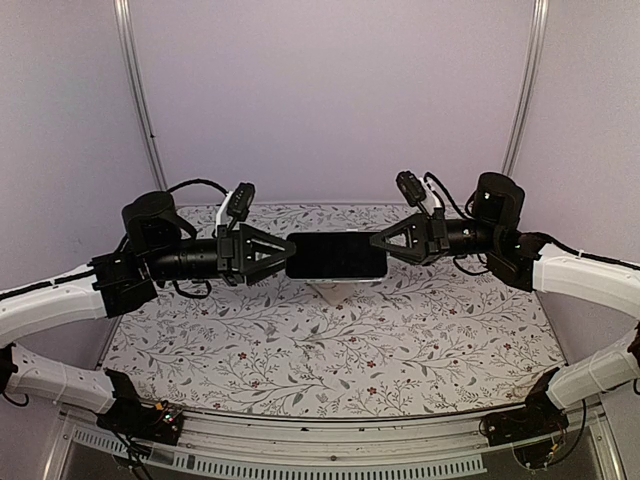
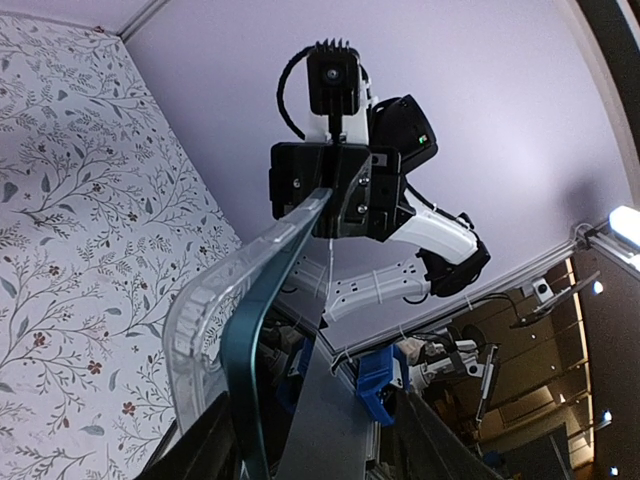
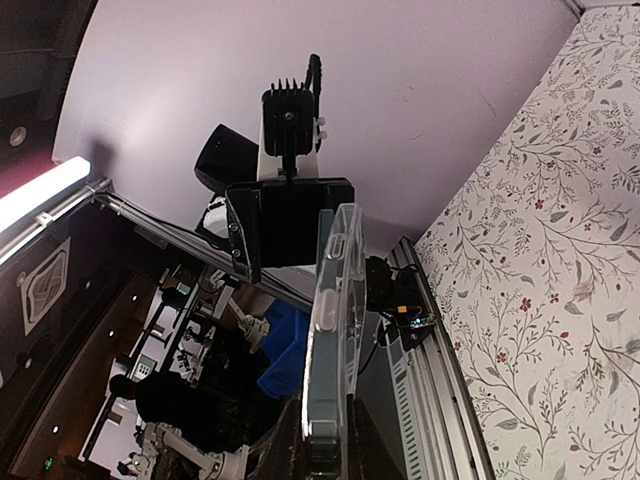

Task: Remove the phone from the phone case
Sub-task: Pass from the right arm to the left

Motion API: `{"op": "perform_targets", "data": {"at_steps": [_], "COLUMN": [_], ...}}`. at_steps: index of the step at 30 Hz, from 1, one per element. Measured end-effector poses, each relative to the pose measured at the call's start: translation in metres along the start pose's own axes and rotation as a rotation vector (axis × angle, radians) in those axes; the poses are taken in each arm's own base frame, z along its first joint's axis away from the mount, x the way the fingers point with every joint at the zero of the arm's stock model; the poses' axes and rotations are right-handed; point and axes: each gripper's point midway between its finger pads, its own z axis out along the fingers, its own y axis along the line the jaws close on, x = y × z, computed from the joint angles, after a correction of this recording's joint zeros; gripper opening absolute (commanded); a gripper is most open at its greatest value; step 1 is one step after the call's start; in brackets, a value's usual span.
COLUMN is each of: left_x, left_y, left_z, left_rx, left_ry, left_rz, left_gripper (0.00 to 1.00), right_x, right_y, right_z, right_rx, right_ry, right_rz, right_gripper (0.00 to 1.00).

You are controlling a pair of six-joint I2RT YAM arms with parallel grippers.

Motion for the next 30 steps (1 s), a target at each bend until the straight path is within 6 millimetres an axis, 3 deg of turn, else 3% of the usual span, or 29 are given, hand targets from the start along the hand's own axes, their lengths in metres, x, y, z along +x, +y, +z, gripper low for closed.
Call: {"op": "perform_targets", "data": {"at_steps": [13,30], "left_x": [0.004,0.013], "left_y": [-0.005,-0.004], "left_z": [0.002,0.009], "left_rx": [0.032,0.068], "left_ry": [0.029,0.085], "left_rz": [0.012,0.009], "left_gripper": [0.29,0.21], "right_x": [0.003,0.006], "right_y": [0.010,0.007], "right_z": [0.000,0.003], "right_rx": [-0.040,-0.072], "right_ry": [0.033,0.085], "right_rz": [-0.023,-0.024], "right_gripper": [0.00,0.00]}}
